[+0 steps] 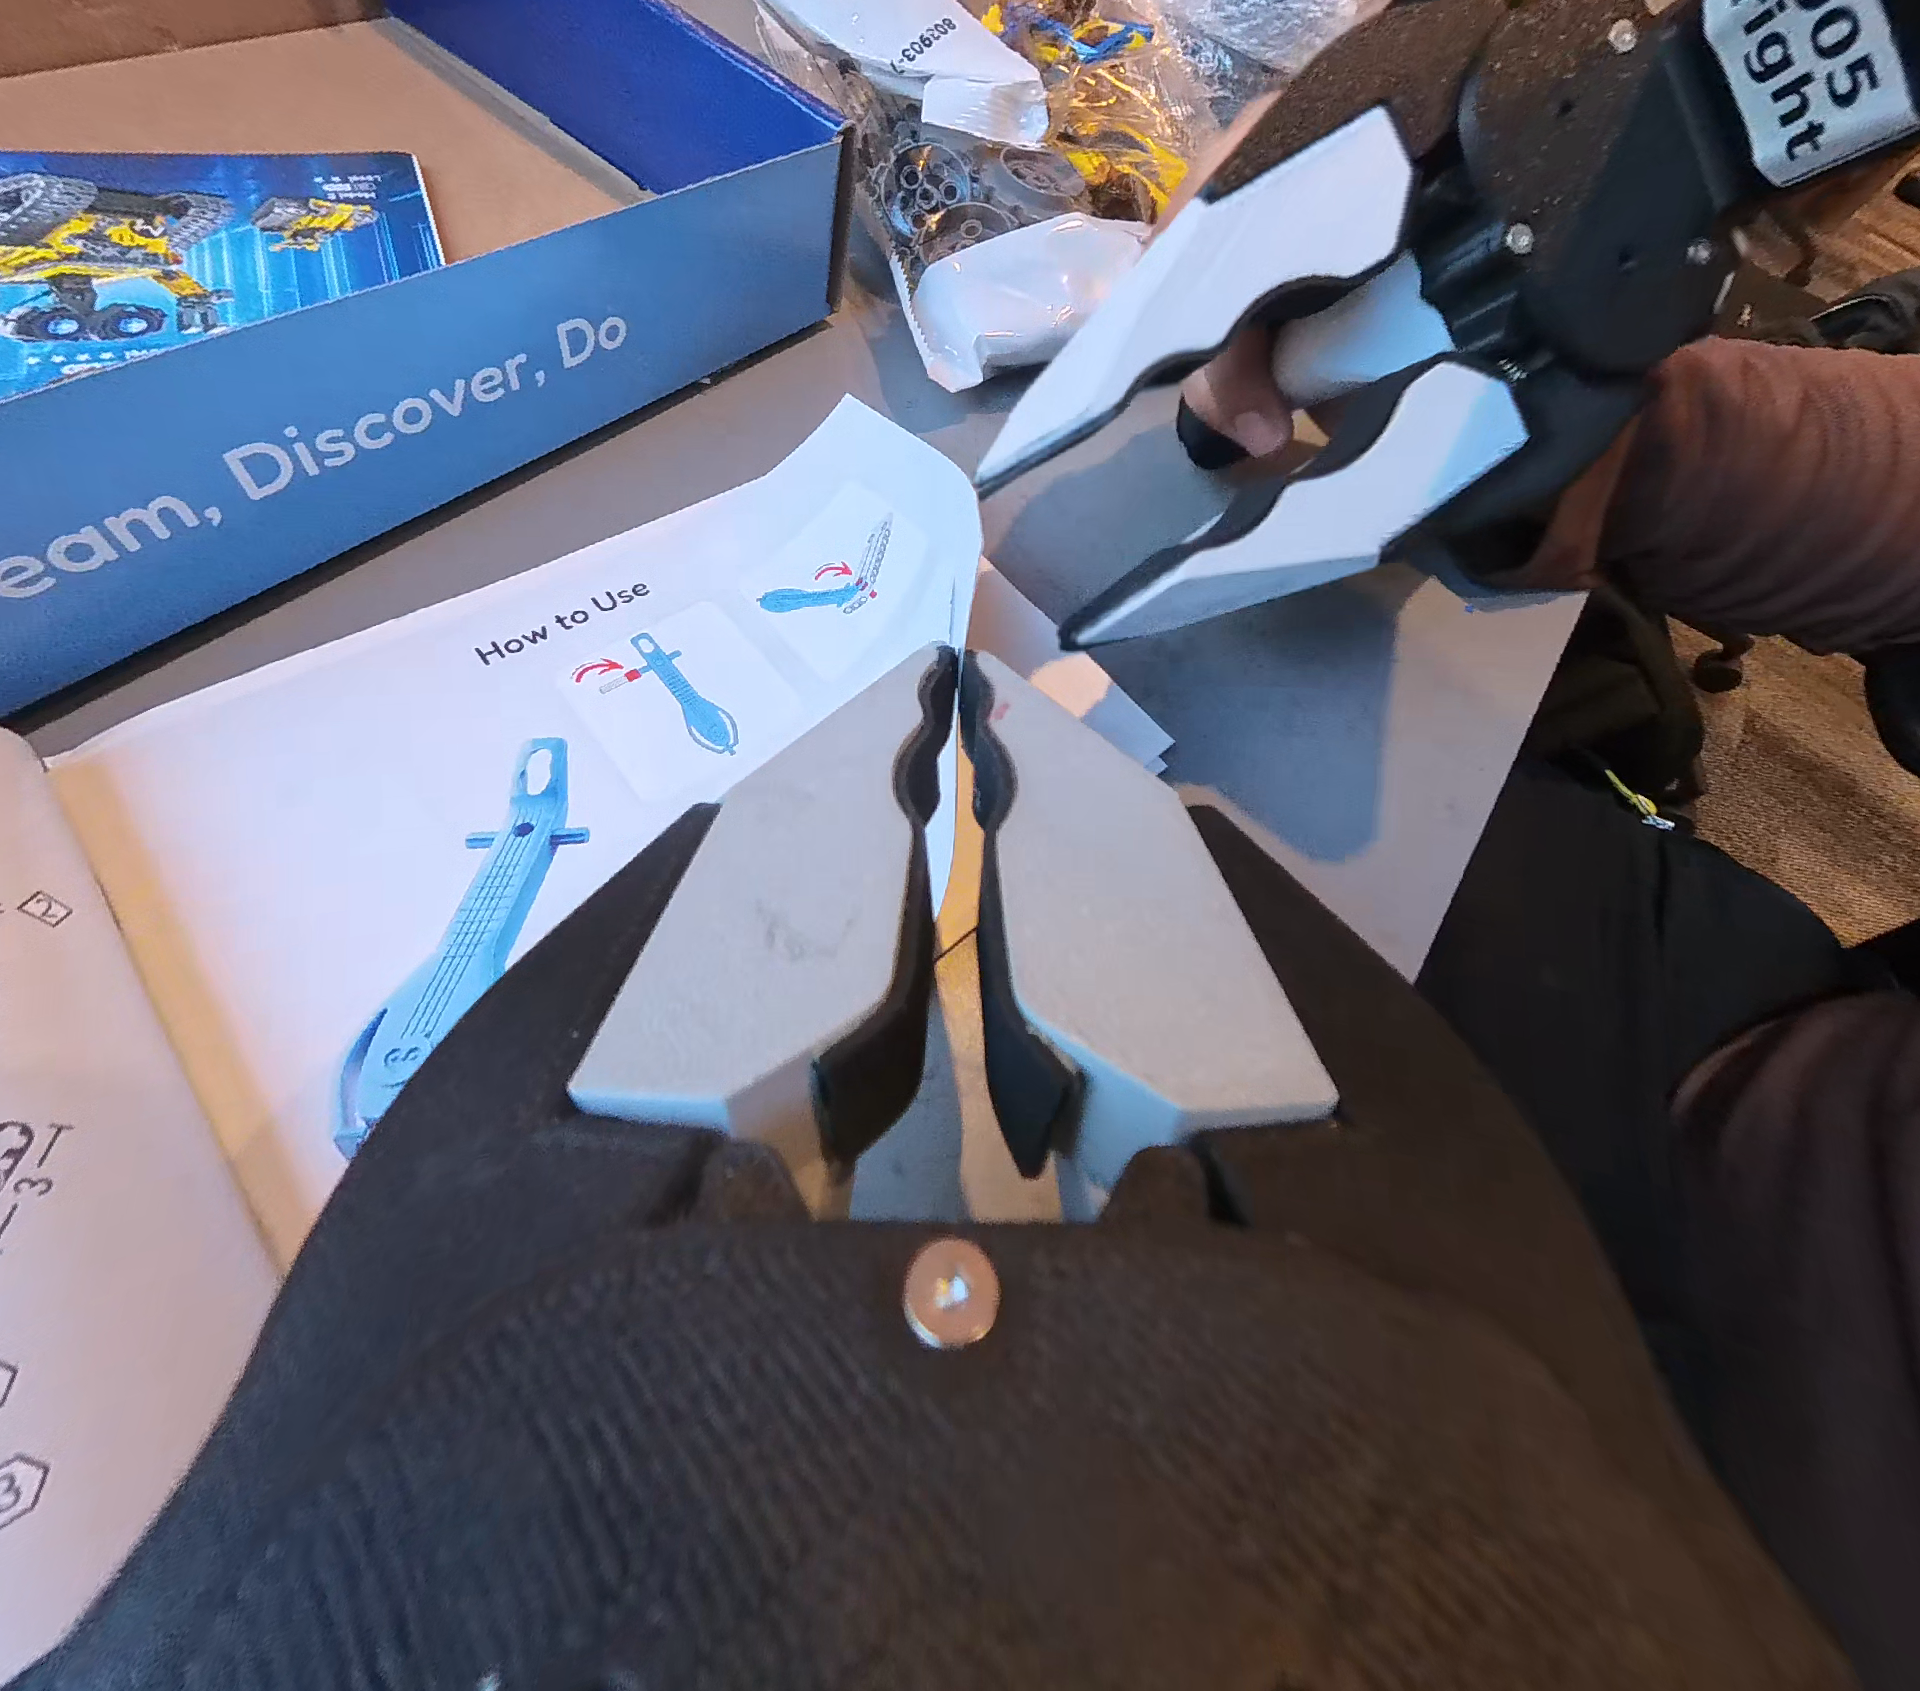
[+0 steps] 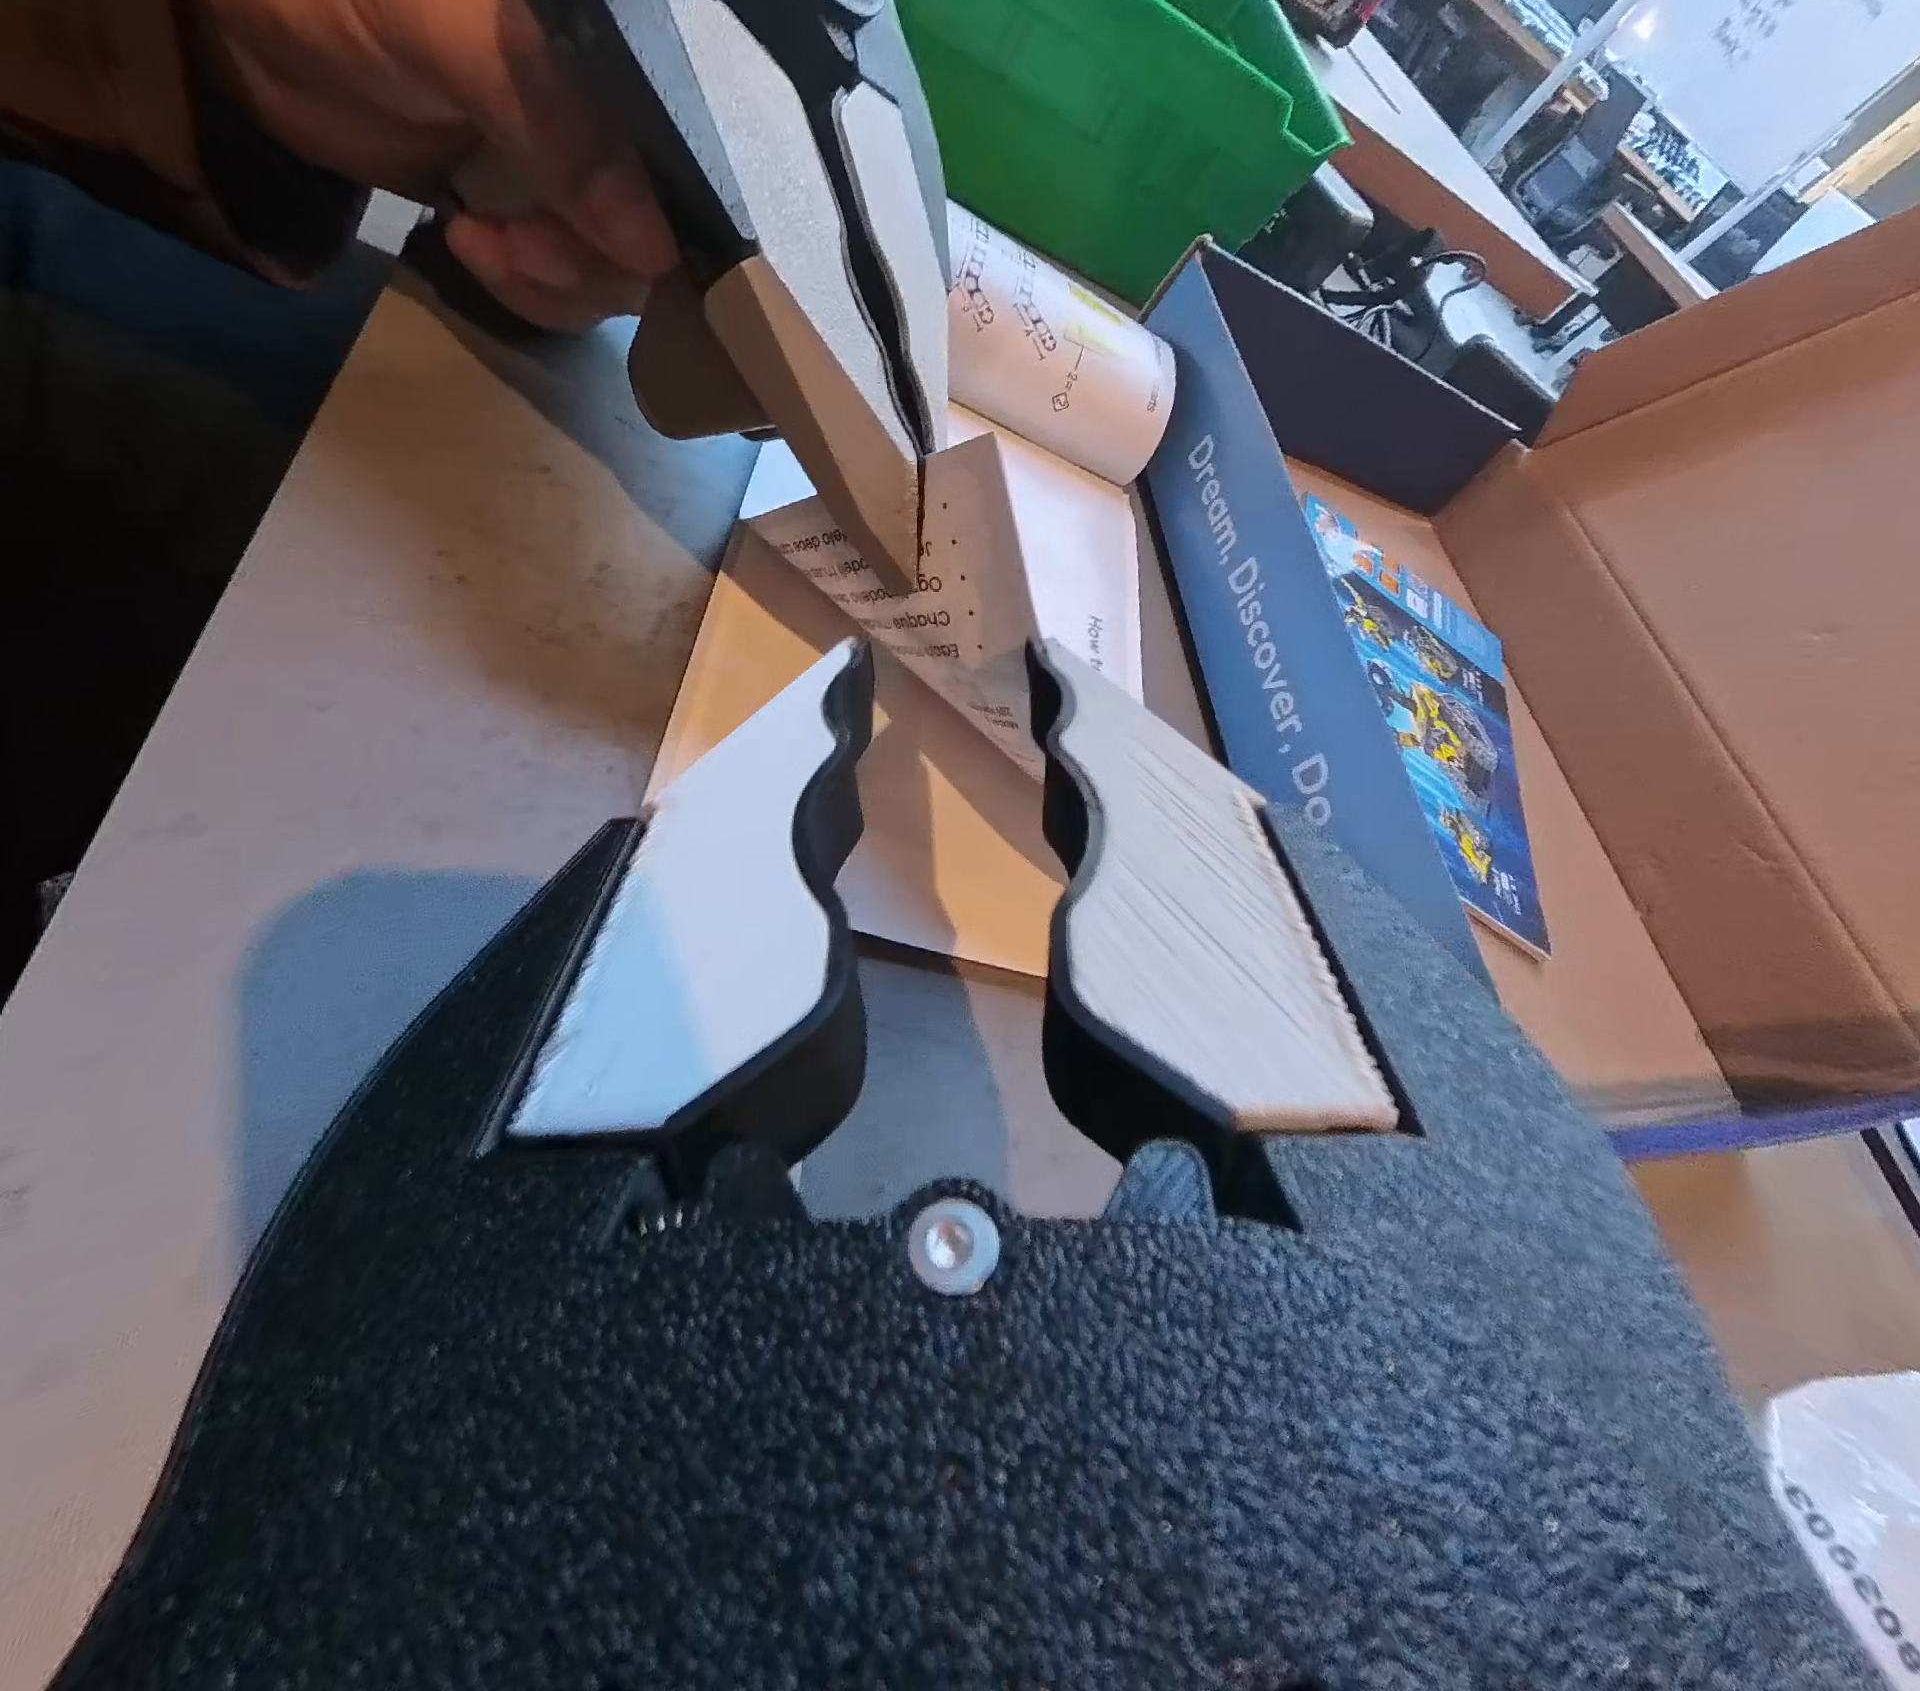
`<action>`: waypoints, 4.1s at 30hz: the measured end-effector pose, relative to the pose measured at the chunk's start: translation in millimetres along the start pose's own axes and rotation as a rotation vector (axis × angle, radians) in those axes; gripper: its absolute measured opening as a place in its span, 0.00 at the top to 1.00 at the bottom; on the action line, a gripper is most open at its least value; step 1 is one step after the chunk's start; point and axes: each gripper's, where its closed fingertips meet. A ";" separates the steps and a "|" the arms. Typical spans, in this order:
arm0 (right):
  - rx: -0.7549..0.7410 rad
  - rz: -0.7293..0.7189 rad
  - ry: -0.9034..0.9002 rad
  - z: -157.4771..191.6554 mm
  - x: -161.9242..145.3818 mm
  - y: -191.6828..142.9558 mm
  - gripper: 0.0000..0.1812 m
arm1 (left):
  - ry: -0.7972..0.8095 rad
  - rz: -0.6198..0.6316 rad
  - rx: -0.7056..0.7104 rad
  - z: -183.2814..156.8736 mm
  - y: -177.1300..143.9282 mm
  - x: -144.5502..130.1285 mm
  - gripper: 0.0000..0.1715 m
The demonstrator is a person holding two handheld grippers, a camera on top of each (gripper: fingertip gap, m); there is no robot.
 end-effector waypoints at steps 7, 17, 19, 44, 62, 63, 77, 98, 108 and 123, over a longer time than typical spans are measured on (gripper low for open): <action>-0.019 -0.018 0.005 -4.4 3.2 -1.0 0.84 | -0.002 -0.003 -0.002 -0.1 -0.4 0.4 1.00; -0.004 -0.004 0.009 -2.3 -0.3 1.0 0.84 | -0.014 0.001 -0.016 -1.1 -0.2 -0.6 1.00; -0.005 -0.002 0.002 -1.7 -0.5 1.2 0.84 | -0.042 0.003 -0.039 -2.9 -0.1 -1.4 1.00; 0.041 0.029 -0.031 9.5 -5.9 4.8 0.85 | -0.205 -0.001 -0.153 -13.8 1.4 8.5 0.83; 0.050 0.042 -0.045 12.2 -7.8 5.0 0.85 | -0.225 0.072 -0.095 -5.8 5.0 -3.5 0.83; 0.051 0.042 -0.045 12.5 -7.9 5.0 0.85 | -0.226 0.073 -0.099 -6.7 4.9 -3.5 0.83; 0.051 0.047 -0.047 12.4 -8.6 5.4 0.84 | -0.180 0.111 -0.047 -3.6 5.8 -9.6 1.00; 0.156 0.096 -0.116 33.6 -17.0 1.3 1.00 | -0.118 0.127 0.580 133.4 -152.4 3.9 1.00; 0.151 0.096 -0.179 26.2 -19.1 -26.9 1.00 | -0.051 0.399 0.793 138.5 -178.9 -52.3 1.00; 0.146 -0.118 0.139 -1.5 6.4 -56.0 0.87 | -0.050 0.399 0.920 98.5 -209.3 -54.6 0.86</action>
Point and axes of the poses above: each gripper's, where its closed fingertips meet, y out along the fingers, x out of its top, z = x × y across the jaws, and after that the axes turned 4 degrees about y, right-handed
